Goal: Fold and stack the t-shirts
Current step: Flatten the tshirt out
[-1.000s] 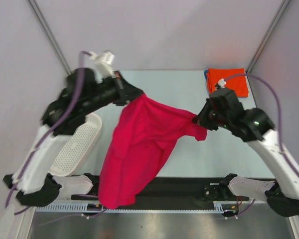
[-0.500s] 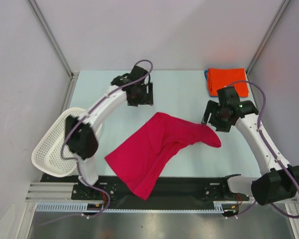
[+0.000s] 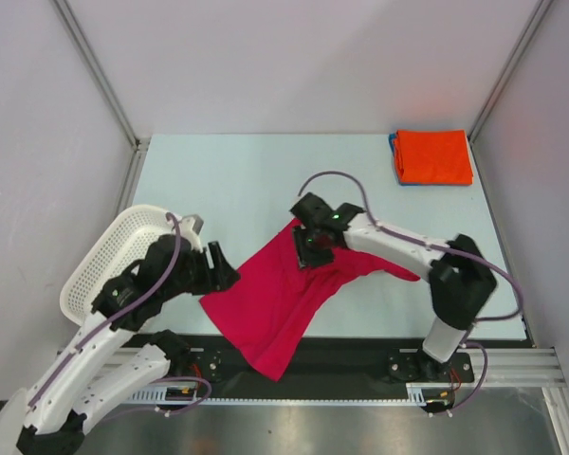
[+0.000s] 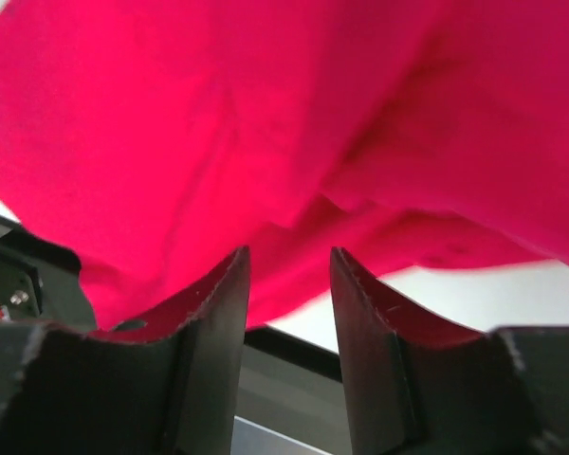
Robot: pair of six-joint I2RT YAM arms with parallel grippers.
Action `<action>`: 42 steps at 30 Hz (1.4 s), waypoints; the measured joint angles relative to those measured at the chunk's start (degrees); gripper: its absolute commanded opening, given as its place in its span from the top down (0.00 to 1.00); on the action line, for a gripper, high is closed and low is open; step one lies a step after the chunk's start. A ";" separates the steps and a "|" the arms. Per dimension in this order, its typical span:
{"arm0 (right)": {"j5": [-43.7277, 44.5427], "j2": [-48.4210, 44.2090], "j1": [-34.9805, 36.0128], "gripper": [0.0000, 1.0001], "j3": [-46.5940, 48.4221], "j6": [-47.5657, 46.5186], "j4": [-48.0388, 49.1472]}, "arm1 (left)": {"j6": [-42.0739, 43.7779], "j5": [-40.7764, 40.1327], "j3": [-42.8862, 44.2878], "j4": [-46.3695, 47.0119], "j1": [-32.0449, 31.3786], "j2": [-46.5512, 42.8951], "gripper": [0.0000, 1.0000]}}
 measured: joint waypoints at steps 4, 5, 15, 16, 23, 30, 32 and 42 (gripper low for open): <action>4.17 9.25 4.81 0.47 4.87 1.53 0.31 | -2.91 -0.15 -3.98 -6.51 0.00 -6.56 0.31; 5.53 10.84 5.88 0.46 5.46 1.75 -0.04 | -3.65 -0.24 -3.98 -7.56 0.00 -8.04 0.31; 12.00 18.16 8.81 0.83 6.56 2.99 -1.77 | -8.07 -1.29 -3.74 -13.84 0.00 -14.56 0.30; 12.61 18.16 8.94 0.90 6.62 3.19 -1.70 | -8.17 -1.40 -3.63 -14.12 0.00 -14.49 0.30; 17.03 18.03 7.74 0.94 11.65 2.95 -6.29 | -8.17 -1.51 -1.62 -14.27 0.00 -12.09 0.30; 14.86 12.28 -2.47 1.00 20.79 -0.11 -9.09 | -7.52 -1.11 -1.62 -12.63 0.00 -9.18 0.30; 13.94 10.73 -7.43 1.00 23.08 -1.79 -8.66 | -7.10 -1.03 -1.60 -11.87 0.00 -8.17 0.30; 10.08 28.94 -34.12 0.32 69.29 -15.65 -5.77 | -4.11 0.04 -1.62 -9.11 0.00 -2.38 0.30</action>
